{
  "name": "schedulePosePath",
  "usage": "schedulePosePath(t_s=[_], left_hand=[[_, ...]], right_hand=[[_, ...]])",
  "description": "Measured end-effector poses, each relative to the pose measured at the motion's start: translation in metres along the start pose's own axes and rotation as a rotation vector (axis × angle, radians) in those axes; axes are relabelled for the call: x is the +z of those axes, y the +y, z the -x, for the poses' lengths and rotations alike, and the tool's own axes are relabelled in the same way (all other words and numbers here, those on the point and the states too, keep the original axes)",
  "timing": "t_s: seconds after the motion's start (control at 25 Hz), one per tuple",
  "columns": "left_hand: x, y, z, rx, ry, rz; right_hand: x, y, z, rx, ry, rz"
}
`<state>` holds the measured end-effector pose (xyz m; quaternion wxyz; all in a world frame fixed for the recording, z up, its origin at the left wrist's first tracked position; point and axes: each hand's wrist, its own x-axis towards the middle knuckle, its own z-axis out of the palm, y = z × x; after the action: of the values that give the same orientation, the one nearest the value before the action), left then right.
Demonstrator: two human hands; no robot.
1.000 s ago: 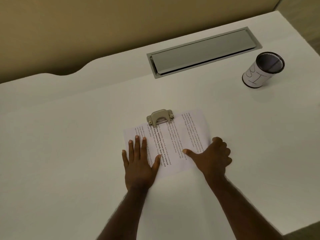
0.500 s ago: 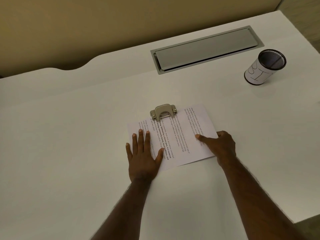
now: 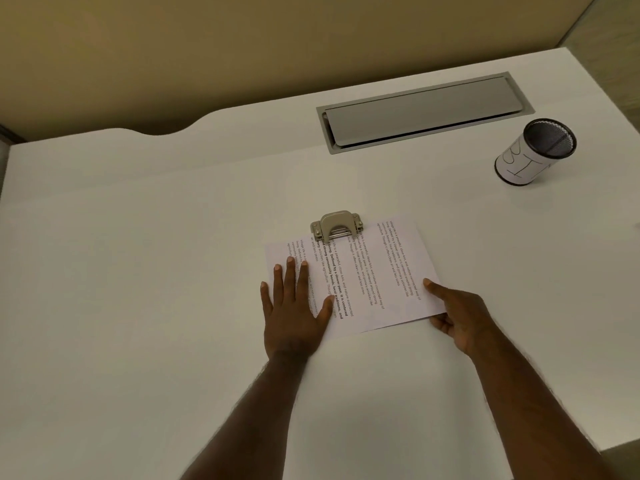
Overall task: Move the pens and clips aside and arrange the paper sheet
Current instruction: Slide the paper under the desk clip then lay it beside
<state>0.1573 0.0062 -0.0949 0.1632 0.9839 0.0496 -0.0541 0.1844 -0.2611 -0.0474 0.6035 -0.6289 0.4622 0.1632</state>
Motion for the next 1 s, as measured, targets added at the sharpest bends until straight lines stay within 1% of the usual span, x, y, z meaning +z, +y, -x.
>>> schedulePosePath(t_s=[0.12, 0.2, 0.24, 0.32, 0.44, 0.6, 0.72, 0.88, 1.0], left_hand=[[-0.003, -0.001, 0.000, 0.017, -0.013, 0.028], [-0.009, -0.004, 0.003, 0.014, -0.014, 0.144], [-0.012, -0.006, 0.006, -0.011, 0.000, 0.220], [-0.019, -0.012, 0.019, -0.120, 0.061, 0.339], [-0.028, -0.013, 0.044, -0.261, 0.141, 0.456], [-0.036, -0.015, 0.072, -0.306, 0.103, 0.547], [-0.042, -0.025, 0.087, -0.322, 0.091, 0.602], [-0.054, -0.038, 0.090, -0.368, 0.070, 0.729], [-0.066, -0.035, 0.076, -0.481, -0.015, 0.880]], right_hand=[[-0.001, 0.020, 0.005, -0.134, 0.036, -0.014], [-0.001, 0.021, 0.007, -0.176, 0.023, -0.003], [-0.001, 0.019, 0.007, -0.182, 0.015, 0.003], [-0.002, 0.016, 0.005, -0.196, -0.003, 0.034], [-0.005, 0.017, 0.005, -0.231, -0.031, 0.073], [-0.011, 0.025, 0.008, -0.251, -0.020, 0.115], [-0.023, 0.029, 0.013, -0.237, -0.025, 0.101], [-0.046, 0.035, 0.022, -0.173, -0.045, 0.049], [-0.062, 0.032, 0.025, -0.114, -0.080, 0.002]])
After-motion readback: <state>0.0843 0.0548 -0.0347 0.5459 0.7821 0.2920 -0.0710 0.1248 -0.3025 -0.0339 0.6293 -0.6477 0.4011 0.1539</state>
